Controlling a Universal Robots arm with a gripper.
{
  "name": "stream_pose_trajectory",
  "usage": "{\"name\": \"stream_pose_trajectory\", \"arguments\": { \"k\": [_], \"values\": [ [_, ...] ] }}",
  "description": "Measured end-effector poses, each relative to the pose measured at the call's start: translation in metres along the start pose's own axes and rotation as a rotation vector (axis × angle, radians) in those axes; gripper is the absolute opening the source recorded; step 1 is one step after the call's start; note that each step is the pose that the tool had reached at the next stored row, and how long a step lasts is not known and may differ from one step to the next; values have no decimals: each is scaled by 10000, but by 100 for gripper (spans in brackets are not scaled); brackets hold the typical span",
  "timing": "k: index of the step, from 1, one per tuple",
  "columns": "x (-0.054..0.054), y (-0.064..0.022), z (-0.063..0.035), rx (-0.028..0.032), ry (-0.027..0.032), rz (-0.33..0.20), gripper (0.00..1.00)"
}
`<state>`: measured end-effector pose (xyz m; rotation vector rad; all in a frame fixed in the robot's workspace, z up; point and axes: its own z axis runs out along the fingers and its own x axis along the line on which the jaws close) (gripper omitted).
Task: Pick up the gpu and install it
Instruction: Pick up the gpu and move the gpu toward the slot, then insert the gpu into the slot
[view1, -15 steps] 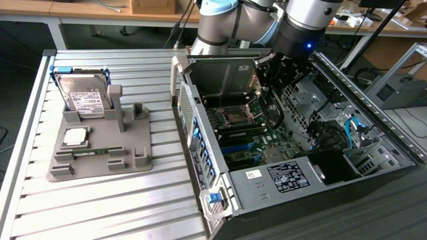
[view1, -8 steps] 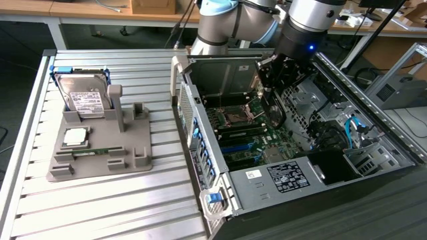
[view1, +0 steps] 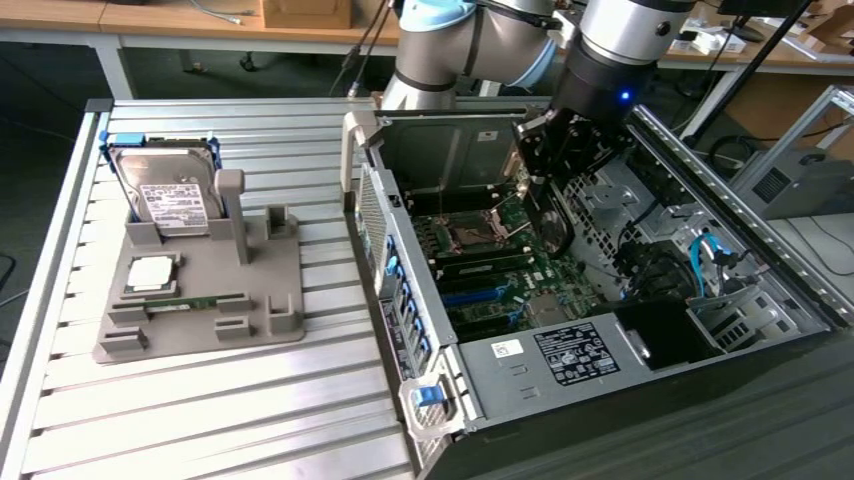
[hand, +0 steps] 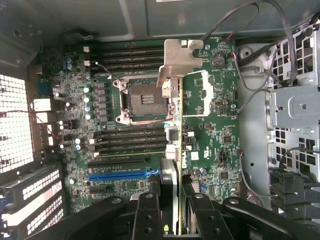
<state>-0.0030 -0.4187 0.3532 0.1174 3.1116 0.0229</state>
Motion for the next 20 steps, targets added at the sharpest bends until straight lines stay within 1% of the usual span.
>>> {"name": "stream_pose_trajectory", "arguments": {
  "k": [10, 14, 20],
  "values": [
    [0, 0, 0, -1, 1, -50, 27],
    [0, 0, 0, -7, 4, -261, 27],
    [0, 0, 0, -21, 12, -773, 27]
  ]
}}
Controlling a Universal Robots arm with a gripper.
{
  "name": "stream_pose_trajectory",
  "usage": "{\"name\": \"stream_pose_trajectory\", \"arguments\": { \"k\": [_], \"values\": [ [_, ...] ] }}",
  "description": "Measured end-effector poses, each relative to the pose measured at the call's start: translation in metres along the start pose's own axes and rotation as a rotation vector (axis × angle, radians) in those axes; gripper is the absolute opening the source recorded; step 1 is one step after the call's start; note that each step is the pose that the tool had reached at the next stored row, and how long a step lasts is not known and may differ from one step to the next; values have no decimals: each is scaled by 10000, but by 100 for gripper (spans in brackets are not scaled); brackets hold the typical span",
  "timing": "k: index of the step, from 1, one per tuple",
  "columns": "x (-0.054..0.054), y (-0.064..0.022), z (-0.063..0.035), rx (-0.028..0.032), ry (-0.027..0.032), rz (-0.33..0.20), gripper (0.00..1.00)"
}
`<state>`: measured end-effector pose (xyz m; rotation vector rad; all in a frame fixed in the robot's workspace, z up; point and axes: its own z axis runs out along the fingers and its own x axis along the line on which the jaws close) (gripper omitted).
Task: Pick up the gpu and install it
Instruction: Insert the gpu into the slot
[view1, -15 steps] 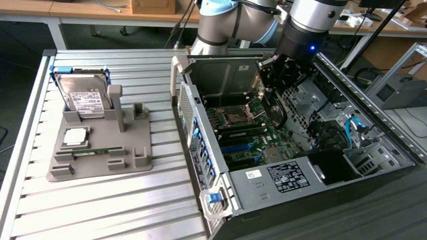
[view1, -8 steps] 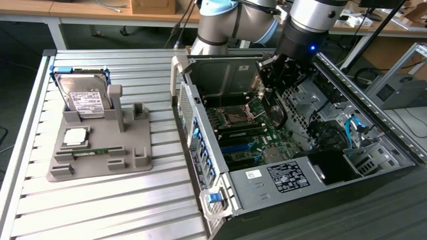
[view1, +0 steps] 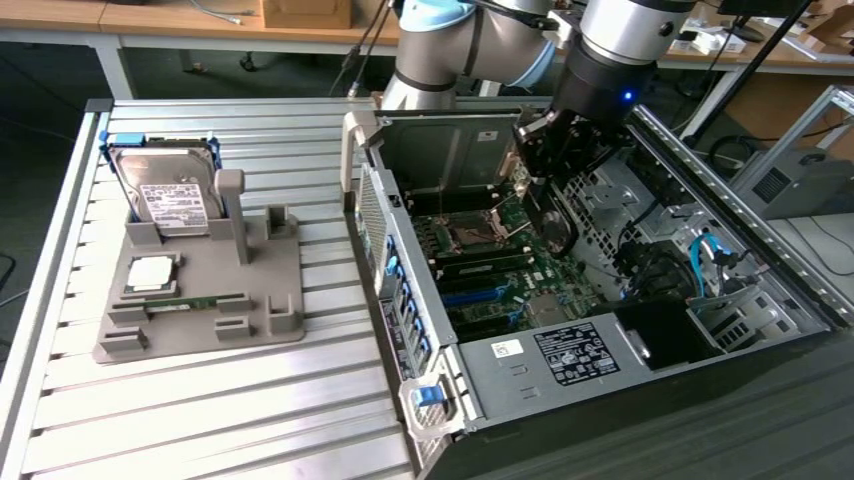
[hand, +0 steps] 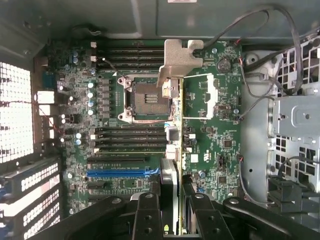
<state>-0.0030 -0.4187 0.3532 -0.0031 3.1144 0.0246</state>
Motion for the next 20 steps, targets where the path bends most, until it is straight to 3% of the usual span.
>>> {"name": "stream_pose_trajectory", "arguments": {
  "k": [20],
  "values": [
    [0, 0, 0, -39, 23, -1438, 27]
  ]
}}
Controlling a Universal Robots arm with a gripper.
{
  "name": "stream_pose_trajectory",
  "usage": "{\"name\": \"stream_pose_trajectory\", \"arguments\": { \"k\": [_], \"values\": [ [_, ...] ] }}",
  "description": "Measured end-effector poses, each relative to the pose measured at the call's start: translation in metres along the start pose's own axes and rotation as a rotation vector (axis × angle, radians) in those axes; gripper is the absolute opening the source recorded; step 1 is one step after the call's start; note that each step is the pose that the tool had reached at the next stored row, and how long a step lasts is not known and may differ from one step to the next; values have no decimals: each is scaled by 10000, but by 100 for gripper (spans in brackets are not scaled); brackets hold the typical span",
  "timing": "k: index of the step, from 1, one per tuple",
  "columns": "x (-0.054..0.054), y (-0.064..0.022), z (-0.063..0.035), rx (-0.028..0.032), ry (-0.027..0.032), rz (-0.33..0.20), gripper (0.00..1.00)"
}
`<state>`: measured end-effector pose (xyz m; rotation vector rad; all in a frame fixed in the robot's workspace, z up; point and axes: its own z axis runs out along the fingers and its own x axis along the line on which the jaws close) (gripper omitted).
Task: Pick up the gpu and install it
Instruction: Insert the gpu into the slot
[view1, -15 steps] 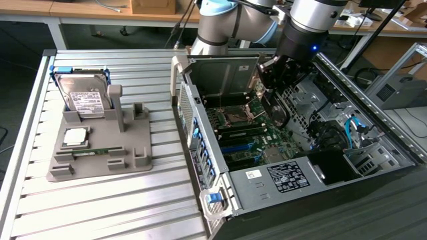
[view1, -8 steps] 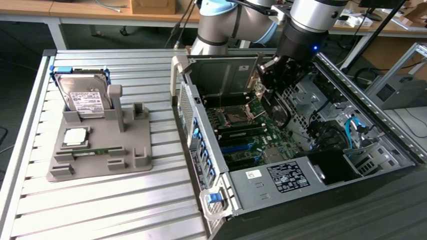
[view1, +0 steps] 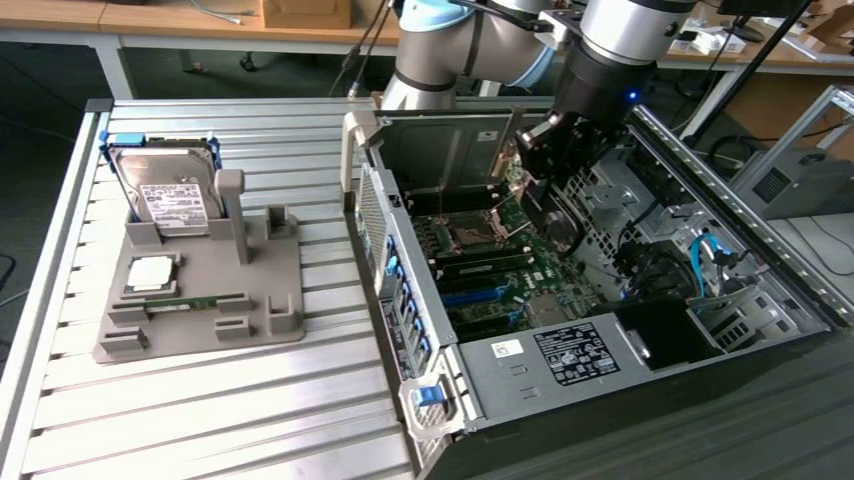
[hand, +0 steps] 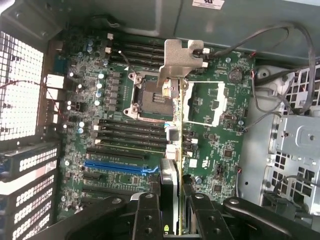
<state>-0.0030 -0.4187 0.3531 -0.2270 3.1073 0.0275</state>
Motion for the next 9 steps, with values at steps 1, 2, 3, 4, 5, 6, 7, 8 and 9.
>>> {"name": "stream_pose_trajectory", "arguments": {
  "k": [1, 2, 3, 4, 5, 6, 7, 8, 9],
  "values": [
    [0, 0, 0, -2, 1, -67, 27],
    [0, 0, 0, -4, 2, -143, 27],
    [0, 0, 0, -6, 4, -221, 27],
    [0, 0, 0, -7, 5, -293, 27],
    [0, 0, 0, -9, 6, -357, 27],
    [0, 0, 0, -11, 7, -449, 27],
    [0, 0, 0, -16, 9, -575, 27],
    [0, 0, 0, -18, 10, -646, 27],
    [0, 0, 0, -19, 11, -718, 27]
  ]
}}
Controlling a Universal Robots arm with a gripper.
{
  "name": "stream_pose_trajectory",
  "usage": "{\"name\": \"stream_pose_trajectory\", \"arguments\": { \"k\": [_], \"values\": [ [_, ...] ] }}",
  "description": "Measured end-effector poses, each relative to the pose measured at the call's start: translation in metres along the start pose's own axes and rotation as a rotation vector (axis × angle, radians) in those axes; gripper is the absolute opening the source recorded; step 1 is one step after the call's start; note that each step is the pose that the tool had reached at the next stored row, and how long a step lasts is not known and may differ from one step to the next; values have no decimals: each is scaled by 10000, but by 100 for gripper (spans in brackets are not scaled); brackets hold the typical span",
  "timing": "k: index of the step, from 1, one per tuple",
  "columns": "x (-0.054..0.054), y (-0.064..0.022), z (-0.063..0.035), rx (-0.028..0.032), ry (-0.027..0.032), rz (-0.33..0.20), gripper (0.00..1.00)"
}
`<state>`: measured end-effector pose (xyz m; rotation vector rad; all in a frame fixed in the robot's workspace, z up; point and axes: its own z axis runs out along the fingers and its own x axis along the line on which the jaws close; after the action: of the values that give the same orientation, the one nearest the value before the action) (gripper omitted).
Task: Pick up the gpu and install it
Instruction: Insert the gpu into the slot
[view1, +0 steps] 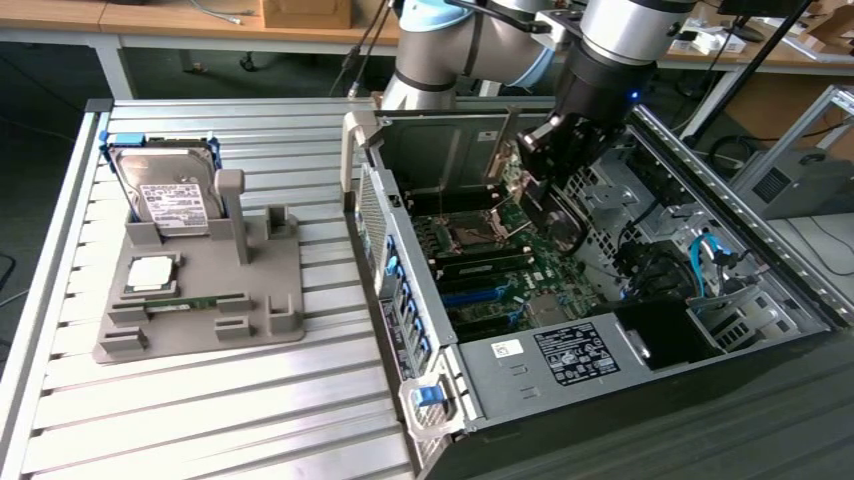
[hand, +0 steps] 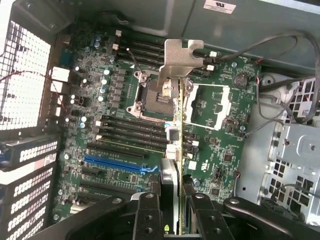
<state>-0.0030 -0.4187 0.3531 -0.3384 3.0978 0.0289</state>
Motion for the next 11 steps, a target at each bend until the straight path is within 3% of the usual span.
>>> {"name": "stream_pose_trajectory", "arguments": {
  "k": [11],
  "values": [
    [0, 0, 0, -17, 10, -639, 27]
  ]
}}
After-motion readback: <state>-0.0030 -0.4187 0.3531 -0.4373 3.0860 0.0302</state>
